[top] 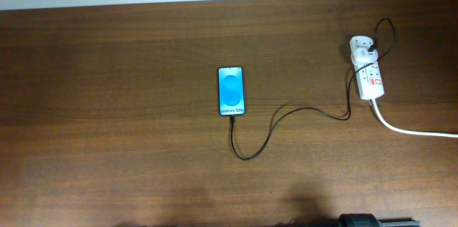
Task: Plug charger to phone and switch on socket
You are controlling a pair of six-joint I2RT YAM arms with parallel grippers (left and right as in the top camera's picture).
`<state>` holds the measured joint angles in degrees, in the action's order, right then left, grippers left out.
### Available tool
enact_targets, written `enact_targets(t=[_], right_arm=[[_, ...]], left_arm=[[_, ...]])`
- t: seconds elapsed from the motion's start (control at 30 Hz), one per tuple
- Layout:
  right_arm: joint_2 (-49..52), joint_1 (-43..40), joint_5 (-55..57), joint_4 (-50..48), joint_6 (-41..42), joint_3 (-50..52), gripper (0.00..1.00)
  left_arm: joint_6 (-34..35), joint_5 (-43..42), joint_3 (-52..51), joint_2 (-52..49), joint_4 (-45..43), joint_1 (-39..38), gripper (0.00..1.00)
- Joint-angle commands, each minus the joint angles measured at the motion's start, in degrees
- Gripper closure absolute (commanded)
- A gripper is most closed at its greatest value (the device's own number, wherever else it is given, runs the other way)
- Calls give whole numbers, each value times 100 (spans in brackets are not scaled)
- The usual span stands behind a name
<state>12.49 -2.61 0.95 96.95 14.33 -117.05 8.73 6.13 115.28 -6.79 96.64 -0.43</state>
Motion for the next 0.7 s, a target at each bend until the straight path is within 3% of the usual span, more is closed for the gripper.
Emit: enact_targets(t=[0.0, 0.67], right_arm=[[-26, 39, -70, 35, -59, 42, 1], [-26, 39, -70, 35, -59, 42, 2]], left_arm=[[-70, -37, -9, 623, 7, 9, 1], [-70, -37, 291, 627, 7, 22, 1]])
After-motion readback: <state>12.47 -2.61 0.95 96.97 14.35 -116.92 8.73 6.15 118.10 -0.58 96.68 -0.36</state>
